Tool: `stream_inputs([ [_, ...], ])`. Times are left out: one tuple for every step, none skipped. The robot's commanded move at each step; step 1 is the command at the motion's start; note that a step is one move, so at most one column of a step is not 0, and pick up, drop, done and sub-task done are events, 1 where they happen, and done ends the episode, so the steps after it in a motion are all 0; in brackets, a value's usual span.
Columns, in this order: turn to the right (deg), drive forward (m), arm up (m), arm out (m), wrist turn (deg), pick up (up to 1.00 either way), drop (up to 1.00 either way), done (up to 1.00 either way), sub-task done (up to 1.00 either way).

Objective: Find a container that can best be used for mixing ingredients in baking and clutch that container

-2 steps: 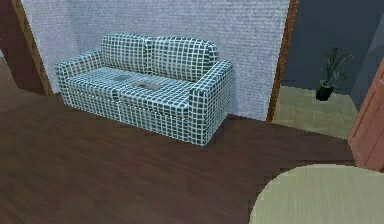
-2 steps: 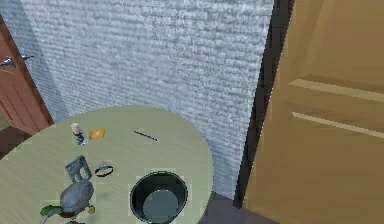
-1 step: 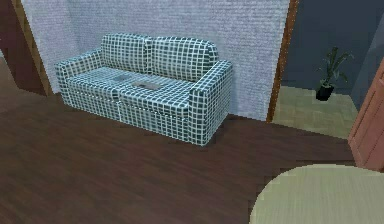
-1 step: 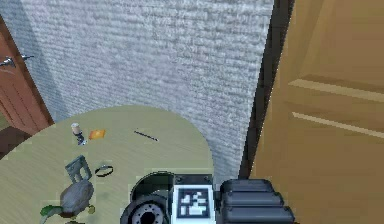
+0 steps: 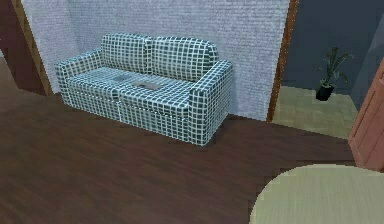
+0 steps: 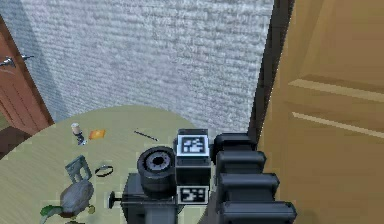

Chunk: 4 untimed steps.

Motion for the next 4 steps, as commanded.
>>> stream_inputs([
  [0.0, 0.0, 0.0, 0.0, 45.0, 0.0, 0.0, 0.0, 0.0],
  [0.0, 0.0, 0.0, 0.0, 45.0, 0.0, 0.0, 0.0, 0.0],
  [0.0, 0.0, 0.0, 0.0, 45.0, 0.0, 0.0, 0.0, 0.0],
  [0.0, 0.0, 0.0, 0.0, 15.0, 0.0, 0.0, 0.0, 0.0],
])
